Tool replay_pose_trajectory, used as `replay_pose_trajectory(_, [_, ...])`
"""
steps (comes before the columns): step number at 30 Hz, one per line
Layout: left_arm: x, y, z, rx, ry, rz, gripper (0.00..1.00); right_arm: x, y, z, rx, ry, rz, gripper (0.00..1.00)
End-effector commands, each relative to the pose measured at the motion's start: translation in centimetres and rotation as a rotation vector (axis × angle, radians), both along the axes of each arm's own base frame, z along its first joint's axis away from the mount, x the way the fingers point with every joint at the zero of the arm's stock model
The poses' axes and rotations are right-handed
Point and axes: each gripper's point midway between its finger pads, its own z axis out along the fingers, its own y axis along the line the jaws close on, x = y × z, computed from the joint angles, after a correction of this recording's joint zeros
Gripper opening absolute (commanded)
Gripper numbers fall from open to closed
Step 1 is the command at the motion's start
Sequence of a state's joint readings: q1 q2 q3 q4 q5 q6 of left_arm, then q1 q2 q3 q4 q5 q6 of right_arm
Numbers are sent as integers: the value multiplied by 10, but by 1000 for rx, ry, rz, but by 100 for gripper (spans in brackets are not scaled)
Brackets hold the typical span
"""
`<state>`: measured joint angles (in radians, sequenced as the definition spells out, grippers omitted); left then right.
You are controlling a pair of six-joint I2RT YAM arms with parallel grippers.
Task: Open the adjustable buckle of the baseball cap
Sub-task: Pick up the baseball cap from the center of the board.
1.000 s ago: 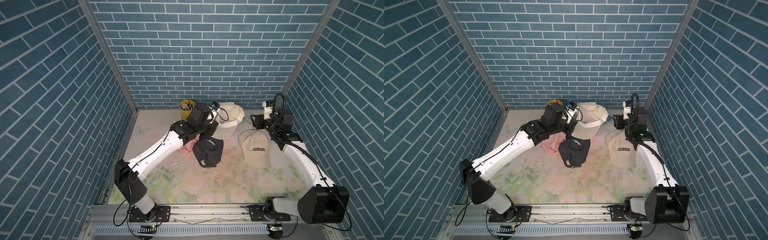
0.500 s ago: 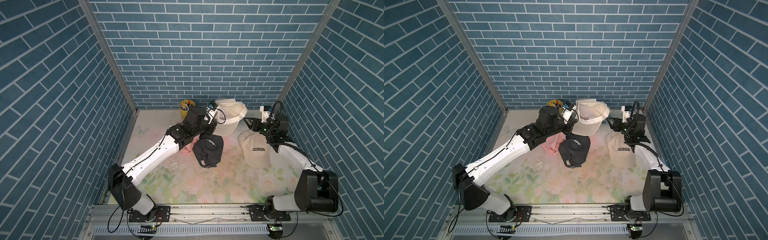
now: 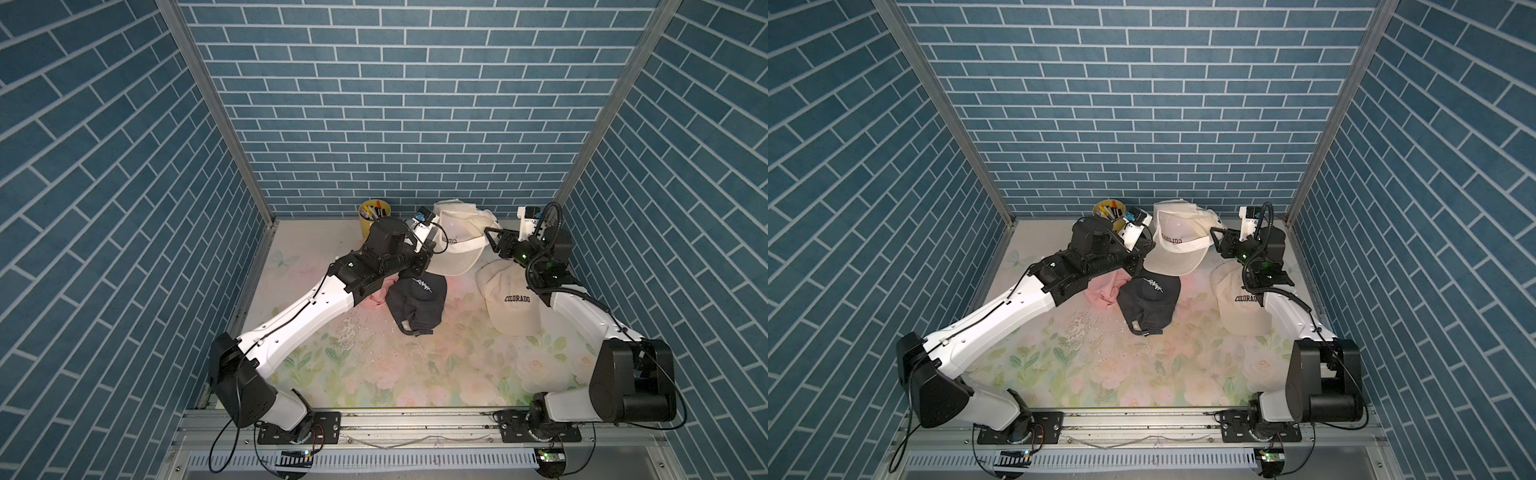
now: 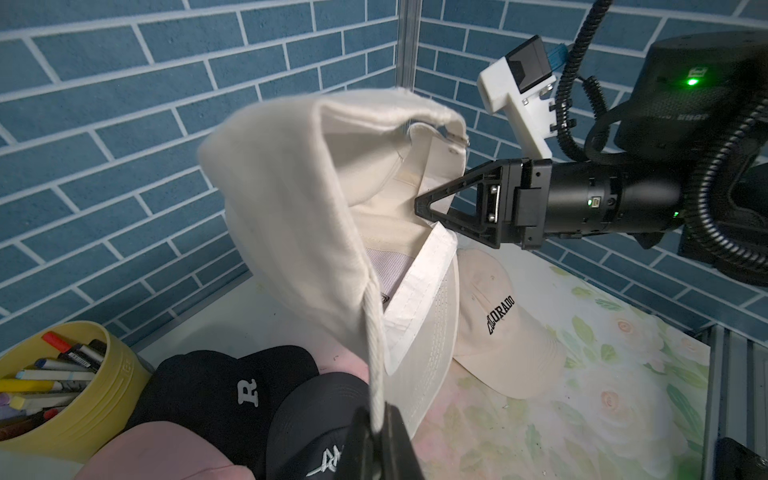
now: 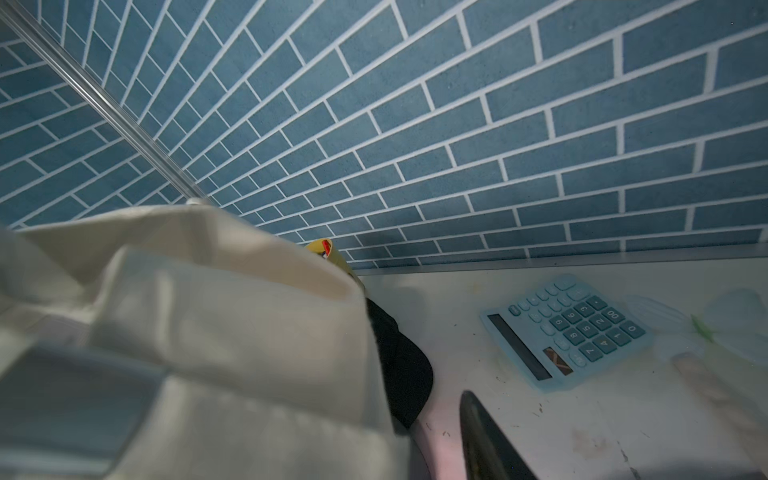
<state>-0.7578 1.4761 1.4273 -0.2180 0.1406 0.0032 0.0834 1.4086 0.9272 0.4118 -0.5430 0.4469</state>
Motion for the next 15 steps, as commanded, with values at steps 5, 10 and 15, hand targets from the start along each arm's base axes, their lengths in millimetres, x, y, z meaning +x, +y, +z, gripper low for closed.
replay_pose_trajectory(5, [-7,1,26,-73,-54,-26,0,-5,1,18,20,-96,23,46])
replay_pose_trajectory(10, [-7,-2,20,-72,-34,-36,0,-12,19,34,30,-118,114,36])
replay_pose_trajectory(15, [-6,-5,17,-71,-25,-37,0,-18,28,44,28,-148,112,25])
